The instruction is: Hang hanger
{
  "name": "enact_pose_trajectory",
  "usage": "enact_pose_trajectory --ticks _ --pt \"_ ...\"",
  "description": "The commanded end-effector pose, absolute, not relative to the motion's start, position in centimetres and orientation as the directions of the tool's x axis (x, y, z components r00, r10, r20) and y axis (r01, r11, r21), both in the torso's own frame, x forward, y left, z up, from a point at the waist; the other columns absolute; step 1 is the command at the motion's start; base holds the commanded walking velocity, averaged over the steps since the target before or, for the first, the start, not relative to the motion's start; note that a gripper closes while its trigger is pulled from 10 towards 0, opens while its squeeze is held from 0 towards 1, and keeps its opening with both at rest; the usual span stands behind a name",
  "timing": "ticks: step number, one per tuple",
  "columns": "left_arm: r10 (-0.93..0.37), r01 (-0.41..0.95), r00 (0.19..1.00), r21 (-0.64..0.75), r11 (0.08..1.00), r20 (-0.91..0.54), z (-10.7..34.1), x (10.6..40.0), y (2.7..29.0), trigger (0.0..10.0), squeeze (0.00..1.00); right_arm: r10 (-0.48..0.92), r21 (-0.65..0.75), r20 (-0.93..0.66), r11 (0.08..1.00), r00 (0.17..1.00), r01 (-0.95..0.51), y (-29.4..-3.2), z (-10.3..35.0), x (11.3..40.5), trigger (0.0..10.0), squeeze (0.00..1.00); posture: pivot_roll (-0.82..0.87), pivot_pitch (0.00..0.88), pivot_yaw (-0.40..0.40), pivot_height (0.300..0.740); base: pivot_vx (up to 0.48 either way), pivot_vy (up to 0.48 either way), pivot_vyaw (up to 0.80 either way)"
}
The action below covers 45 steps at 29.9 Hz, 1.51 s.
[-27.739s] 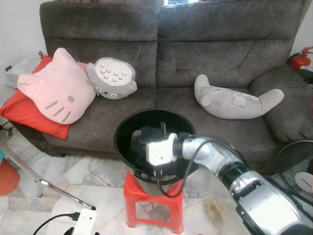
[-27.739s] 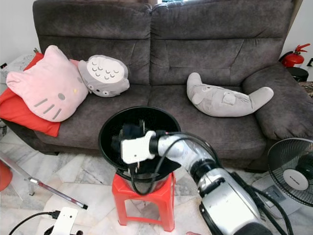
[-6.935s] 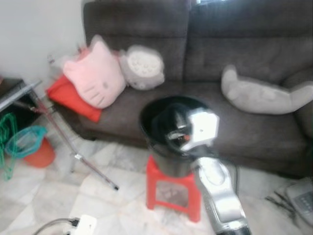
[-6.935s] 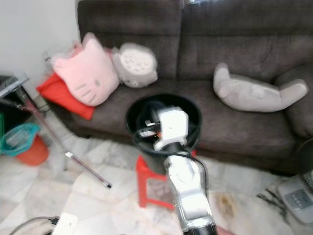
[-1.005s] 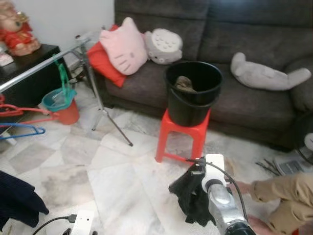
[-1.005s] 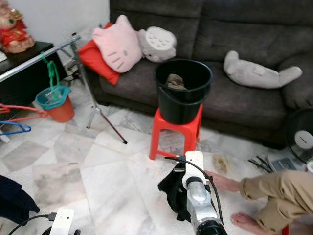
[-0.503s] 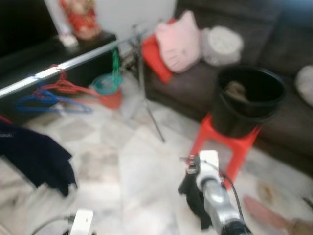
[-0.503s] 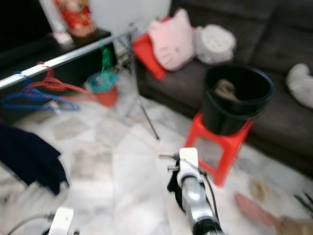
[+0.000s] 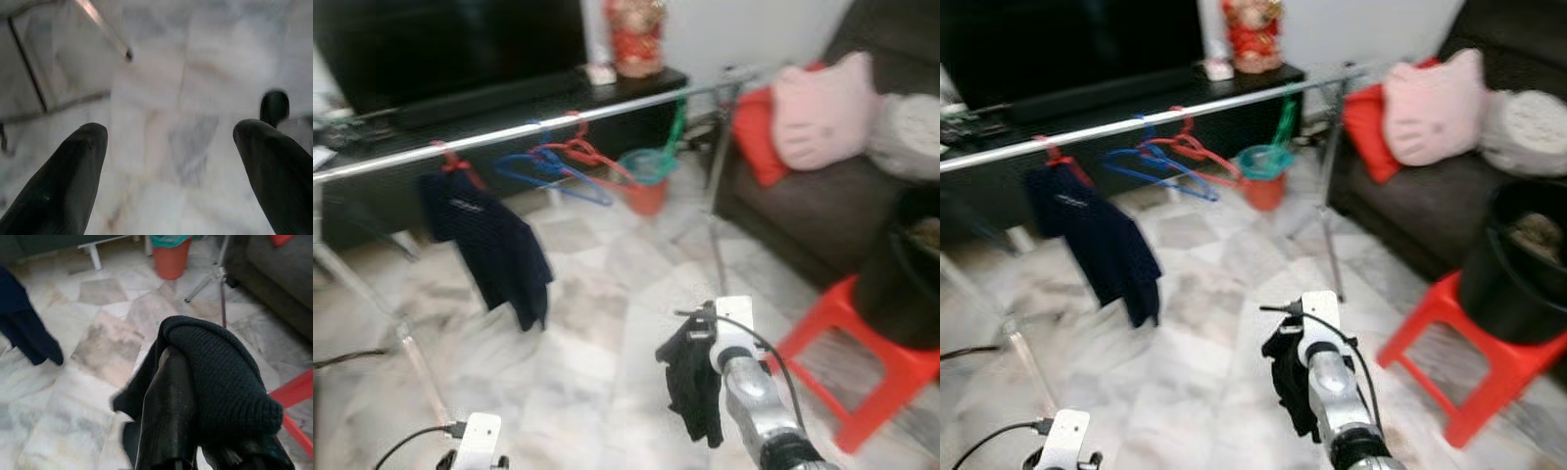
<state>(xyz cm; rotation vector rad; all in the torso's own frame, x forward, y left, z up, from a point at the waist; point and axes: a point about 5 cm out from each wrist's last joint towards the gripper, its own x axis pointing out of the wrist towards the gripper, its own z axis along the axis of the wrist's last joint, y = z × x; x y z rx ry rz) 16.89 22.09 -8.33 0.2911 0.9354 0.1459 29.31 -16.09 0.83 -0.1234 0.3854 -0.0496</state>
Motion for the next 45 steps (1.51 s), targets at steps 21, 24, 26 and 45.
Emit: enact_pose_trajectory --ticks 21,24,26,45 --pt "0.260 -0.019 0.584 0.307 0.951 -0.769 -8.2 17.0 22.4 10.0 0.00 -0.062 -0.123 -0.316 0.992 0.947 0.024 -15.9 2.2 30.5 10.0 0.00 0.00 0.000 0.032 0.740 0.000 0.000 0.80" --pt "0.261 -0.020 0.584 0.307 0.951 -0.769 -8.2 17.0 22.3 10.0 0.00 -0.069 -0.117 -0.310 0.993 0.948 0.034 -16.0 2.1 30.4 10.0 0.00 0.00 0.000 0.031 0.740 0.000 0.000 0.53" --pt "0.261 -0.020 0.584 0.307 0.951 -0.769 -8.2 17.0 22.3 10.0 0.00 -0.080 -0.116 -0.295 0.992 0.952 0.048 -16.1 2.2 30.3 10.0 0.00 0.00 0.000 0.029 0.740 0.000 0.000 0.00" --pt "0.260 -0.017 0.582 0.308 0.951 -0.771 -8.4 16.6 22.4 10.0 0.00 -0.154 -0.188 0.036 0.969 0.987 0.158 -17.0 4.9 26.4 10.0 0.00 -0.01 0.000 0.037 0.740 0.000 0.000 0.00"
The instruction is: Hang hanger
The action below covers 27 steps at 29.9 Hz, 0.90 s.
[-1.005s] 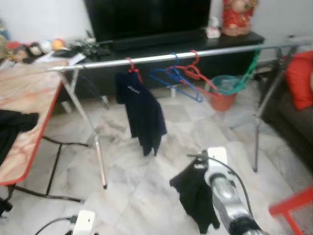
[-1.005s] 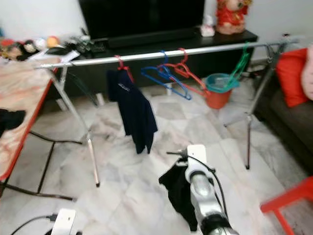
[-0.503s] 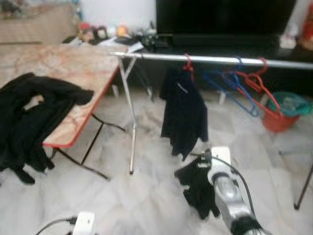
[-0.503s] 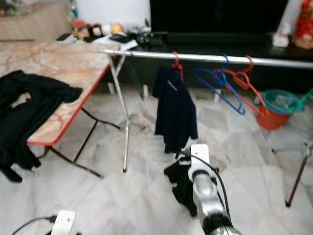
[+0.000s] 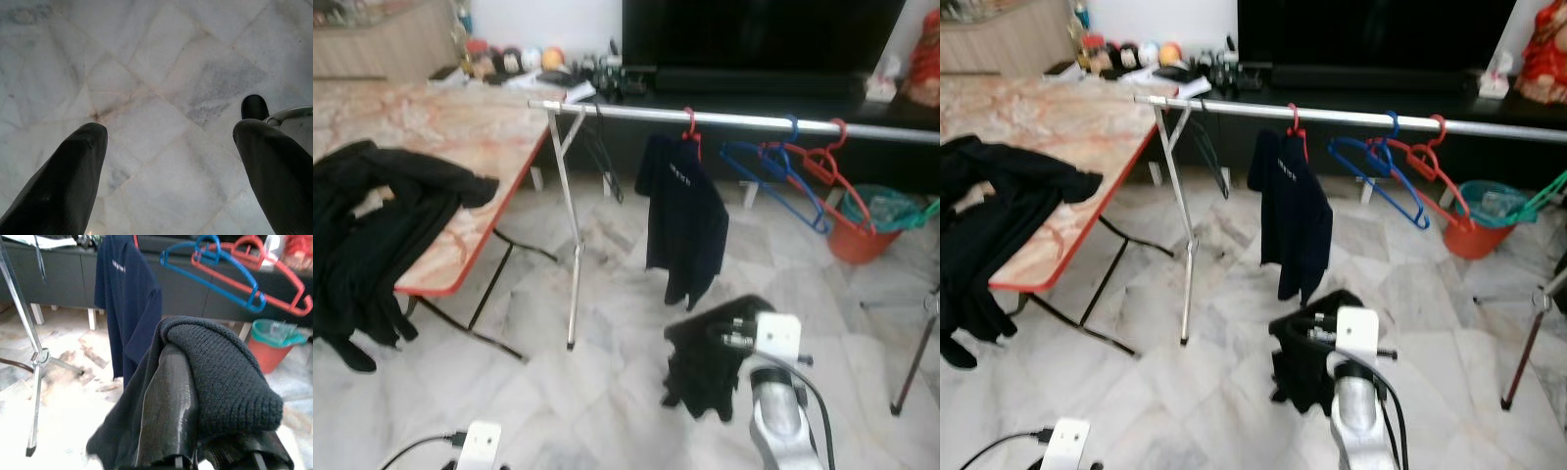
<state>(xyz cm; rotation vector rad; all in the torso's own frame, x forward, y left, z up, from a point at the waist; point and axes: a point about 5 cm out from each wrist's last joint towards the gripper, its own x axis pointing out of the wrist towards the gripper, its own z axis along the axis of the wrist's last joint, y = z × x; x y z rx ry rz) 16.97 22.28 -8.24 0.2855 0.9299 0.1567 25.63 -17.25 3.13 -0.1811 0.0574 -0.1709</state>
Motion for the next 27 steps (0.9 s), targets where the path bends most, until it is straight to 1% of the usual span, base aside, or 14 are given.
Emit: enact_pose_trajectory --ticks 1,4,6,7,12,27 --pt "0.259 -0.016 0.581 0.307 0.951 -0.772 -8.4 16.6 22.4 10.0 0.00 -0.156 -0.180 0.040 0.970 0.987 0.161 -17.0 5.1 26.5 10.0 0.00 -0.01 0.000 0.037 0.740 0.000 0.000 0.00" --pt "0.257 -0.010 0.581 0.309 0.951 -0.772 -8.4 16.6 22.4 10.0 0.00 -0.153 -0.180 0.052 0.971 0.987 0.160 -17.0 5.5 26.6 10.0 0.00 -0.01 0.000 0.037 0.740 0.000 0.000 0.00" --pt "0.253 0.008 0.582 0.316 0.949 -0.773 -8.4 16.6 22.4 10.0 0.00 -0.145 -0.178 0.065 0.972 0.987 0.155 -16.7 6.1 27.3 10.0 0.00 -0.02 0.000 0.033 0.740 0.000 0.000 0.00" --pt "0.251 0.012 0.583 0.318 0.948 -0.773 -8.4 16.5 22.3 10.0 0.00 -0.135 -0.180 0.074 0.973 0.988 0.146 -16.5 6.7 27.9 10.0 0.00 -0.01 0.000 0.024 0.740 0.000 -0.240 0.00" --pt "0.252 0.003 0.583 0.313 0.950 -0.772 -8.5 16.5 22.3 10.0 0.00 -0.127 -0.176 0.092 0.974 0.988 0.142 -16.1 7.7 28.9 10.0 0.00 0.00 0.000 0.021 0.740 0.000 -0.255 0.00" --pt "0.248 0.010 0.577 0.310 0.951 -0.778 -8.6 16.2 22.2 10.0 0.00 -0.128 -0.169 0.068 0.976 0.989 0.138 -15.8 7.2 28.5 10.0 0.00 -0.01 0.000 0.023 0.740 0.000 -0.257 0.00"
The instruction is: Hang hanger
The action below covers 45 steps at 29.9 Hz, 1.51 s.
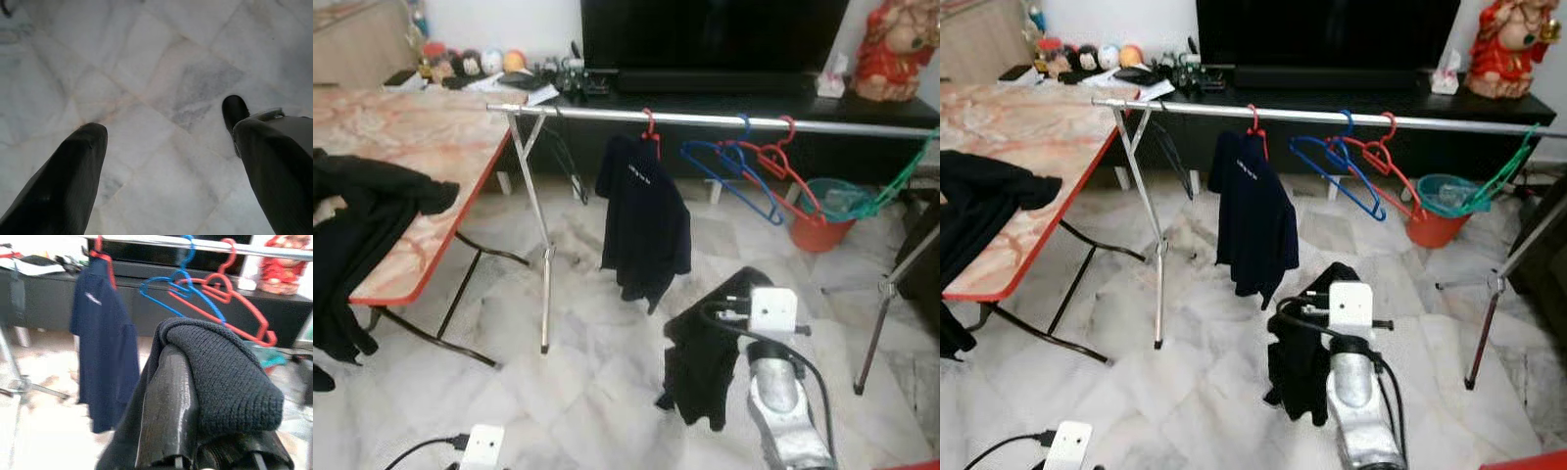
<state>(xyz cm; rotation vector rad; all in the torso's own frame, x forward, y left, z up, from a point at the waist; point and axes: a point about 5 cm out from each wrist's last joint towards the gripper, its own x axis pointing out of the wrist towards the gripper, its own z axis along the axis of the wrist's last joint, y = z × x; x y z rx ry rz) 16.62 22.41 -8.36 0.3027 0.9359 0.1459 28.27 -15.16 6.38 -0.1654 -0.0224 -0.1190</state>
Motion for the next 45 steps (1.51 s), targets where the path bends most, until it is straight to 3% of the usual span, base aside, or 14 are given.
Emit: enact_pose_trajectory --ticks 1,45 --pt "0.248 0.009 0.577 0.310 0.951 -0.778 -8.61 16.17 22.17 10.0 0.00 -0.125 -0.171 0.067 0.976 0.990 0.135 -15.75 7.22 28.54 10.0 0.00 -0.01 0.000 0.023 0.740 0.000 -0.255 0.00" --pt "0.245 0.011 0.590 0.311 0.950 -0.770 -8.45 16.55 22.07 10.0 0.00 -0.156 -0.165 0.052 0.973 0.986 0.162 -16.20 7.48 29.07 10.0 0.00 -0.01 0.000 0.016 0.740 0.000 -0.270 0.00"
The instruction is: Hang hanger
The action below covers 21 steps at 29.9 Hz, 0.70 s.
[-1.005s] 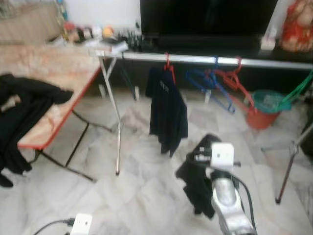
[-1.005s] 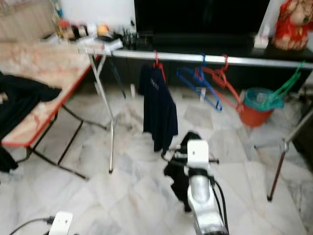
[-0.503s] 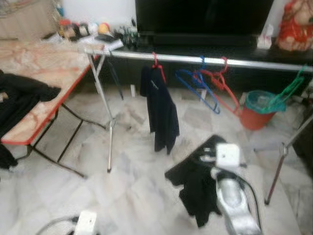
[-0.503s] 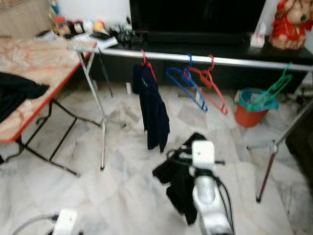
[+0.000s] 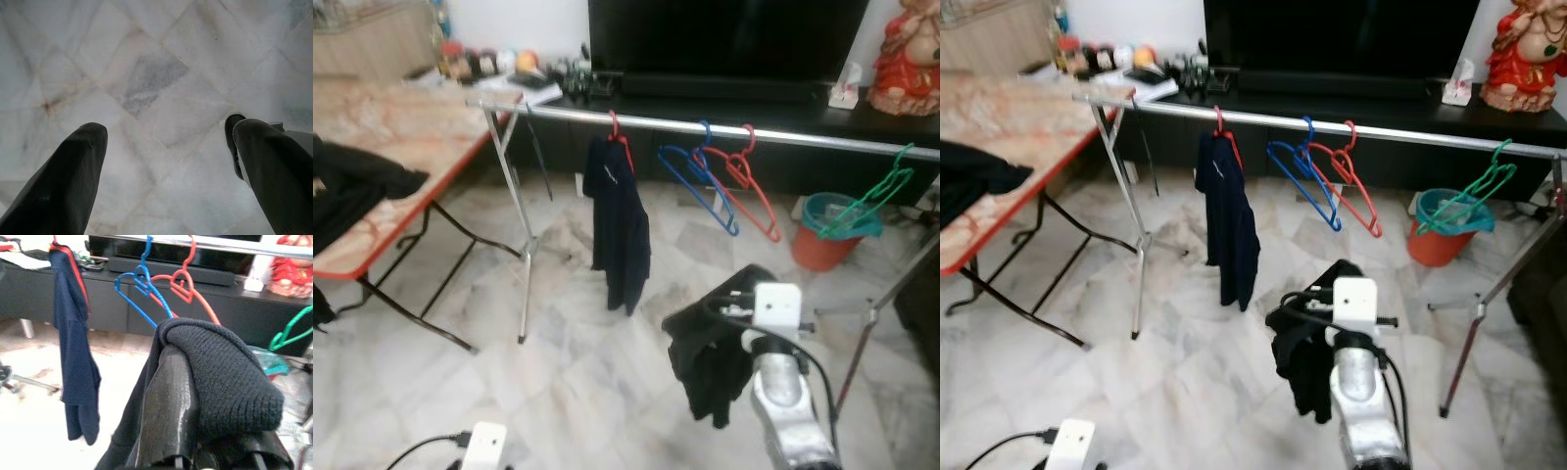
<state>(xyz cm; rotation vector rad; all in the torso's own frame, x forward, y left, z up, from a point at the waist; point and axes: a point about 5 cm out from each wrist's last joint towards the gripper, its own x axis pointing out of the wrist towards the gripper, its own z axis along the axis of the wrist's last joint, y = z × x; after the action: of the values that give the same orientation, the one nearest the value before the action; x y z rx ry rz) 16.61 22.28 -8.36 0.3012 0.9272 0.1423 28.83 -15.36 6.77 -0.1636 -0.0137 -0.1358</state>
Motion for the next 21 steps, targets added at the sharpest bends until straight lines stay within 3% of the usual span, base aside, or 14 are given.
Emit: enact_pose_trajectory --ticks 1,9,21 --pt "0.245 0.011 0.590 0.311 0.950 -0.770 -8.45 16.55 22.07 10.0 0.00 -0.156 -0.165 0.051 0.973 0.986 0.163 -16.20 7.47 29.07 10.0 0.00 -0.01 0.000 0.016 0.740 0.000 -0.270 0.00" --pt "0.246 0.008 0.590 0.310 0.951 -0.769 -8.46 16.50 22.08 10.0 0.00 -0.163 -0.162 0.054 0.972 0.985 0.169 -16.29 7.55 29.12 10.0 0.00 0.00 0.000 0.011 0.740 0.000 -0.263 0.00" --pt "0.232 -0.023 0.604 0.274 0.961 -0.763 -8.41 16.63 21.85 10.0 0.00 -0.166 -0.165 0.040 0.971 0.985 0.171 -16.43 7.46 29.23 10.0 0.00 0.00 0.000 0.002 0.740 0.000 0.000 0.00"
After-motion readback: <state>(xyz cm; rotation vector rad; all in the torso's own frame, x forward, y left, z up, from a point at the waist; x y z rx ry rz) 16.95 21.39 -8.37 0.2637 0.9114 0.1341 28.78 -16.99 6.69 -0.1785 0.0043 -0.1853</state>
